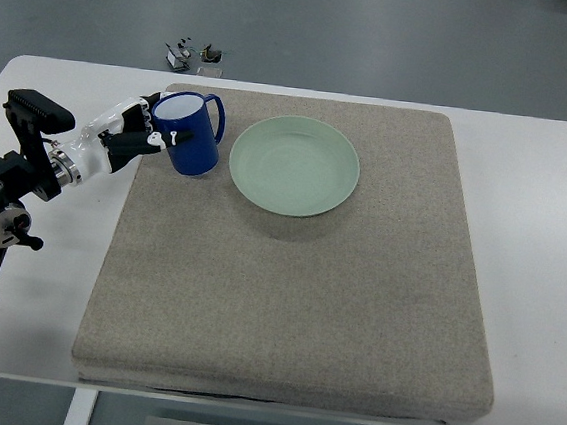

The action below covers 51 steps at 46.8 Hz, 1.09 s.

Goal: Place cup left of plate with left hand

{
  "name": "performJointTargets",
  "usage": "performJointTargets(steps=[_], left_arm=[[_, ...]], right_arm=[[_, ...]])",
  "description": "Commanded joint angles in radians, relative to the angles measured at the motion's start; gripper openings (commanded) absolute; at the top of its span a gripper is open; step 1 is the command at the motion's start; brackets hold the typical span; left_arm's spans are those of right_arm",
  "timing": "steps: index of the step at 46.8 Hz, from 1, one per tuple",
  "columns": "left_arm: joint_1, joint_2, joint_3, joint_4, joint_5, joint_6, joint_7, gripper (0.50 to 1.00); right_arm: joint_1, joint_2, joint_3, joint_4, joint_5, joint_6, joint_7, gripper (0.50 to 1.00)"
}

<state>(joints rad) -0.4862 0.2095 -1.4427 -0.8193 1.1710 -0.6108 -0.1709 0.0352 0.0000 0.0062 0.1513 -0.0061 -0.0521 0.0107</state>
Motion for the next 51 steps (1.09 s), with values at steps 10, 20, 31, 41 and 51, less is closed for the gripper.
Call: performJointTargets(steps=[10,20,31,41,51], left_arm=[[0.001,-0.001,0.013,0.000,0.003,0.000,-0.002,0.771],[0.004,0.004,0.025,0.000,0.003,0.000,-0.002,0.863],[0.008,0.005,0.027,0.000,0.001,0.000,-0.002,0.964],[0.008,0.007,0.027,-0.001,-0.005,0.000,-0.001,0.994],[0.001,0.031,0.025,-0.011,-0.063,0.000,-0.001,0.996]], right_arm=[[0.000,0.000,0.000,0.001,0.000,0.000,0.000,0.934],[0.000,0.000,0.000,0.001,0.000,0.000,0.000,0.934],[0.000,0.000,0.000,0.001,0.000,0.000,0.000,0.934],[0.000,0.000,0.000,0.001,0.000,0.000,0.000,0.934],[0.000,0.000,0.000,0.001,0.000,0.000,0.000,0.934]])
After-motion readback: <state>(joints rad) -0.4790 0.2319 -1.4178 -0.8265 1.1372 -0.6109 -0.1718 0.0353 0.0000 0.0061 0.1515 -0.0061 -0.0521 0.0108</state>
